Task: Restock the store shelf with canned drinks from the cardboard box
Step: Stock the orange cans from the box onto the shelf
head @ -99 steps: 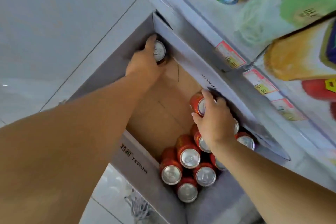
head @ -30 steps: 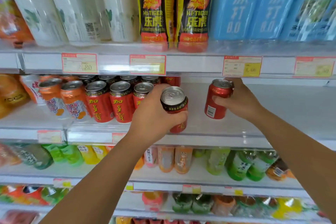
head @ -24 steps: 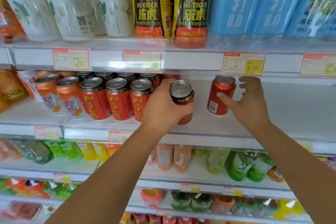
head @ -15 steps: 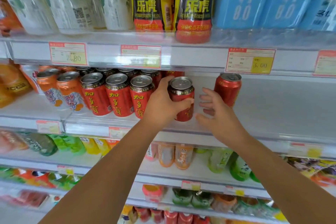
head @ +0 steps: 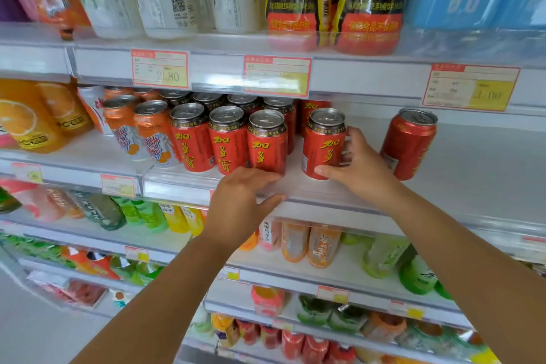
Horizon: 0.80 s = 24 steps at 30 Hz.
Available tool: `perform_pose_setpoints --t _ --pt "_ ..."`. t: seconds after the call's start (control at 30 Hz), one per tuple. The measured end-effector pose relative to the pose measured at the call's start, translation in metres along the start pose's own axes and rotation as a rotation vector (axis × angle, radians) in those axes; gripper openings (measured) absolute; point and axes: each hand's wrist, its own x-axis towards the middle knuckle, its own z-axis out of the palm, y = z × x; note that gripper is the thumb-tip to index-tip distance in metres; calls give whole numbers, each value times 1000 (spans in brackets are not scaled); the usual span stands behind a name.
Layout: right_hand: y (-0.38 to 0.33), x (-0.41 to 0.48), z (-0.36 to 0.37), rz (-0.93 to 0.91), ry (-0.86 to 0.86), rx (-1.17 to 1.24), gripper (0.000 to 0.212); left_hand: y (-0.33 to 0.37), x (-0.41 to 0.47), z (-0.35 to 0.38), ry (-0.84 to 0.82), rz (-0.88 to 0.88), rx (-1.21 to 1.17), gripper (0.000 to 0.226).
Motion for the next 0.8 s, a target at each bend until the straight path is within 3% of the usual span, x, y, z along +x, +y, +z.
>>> perform_pose_setpoints --t 0.33,0.63,0.7,0.8 --pt "-1 38 22 27 133 -31 85 -17 -8 2 -31 20 -61 33" --pt "-12 35 24 100 122 -29 85 -18 -8 3 -58 28 -56 34" --pt "-17 16 20 71 187 -66 76 -19 -8 4 -53 35 -59 34" --pt "-17 -28 12 -148 484 -16 39 -22 -8 5 -40 51 -66 35"
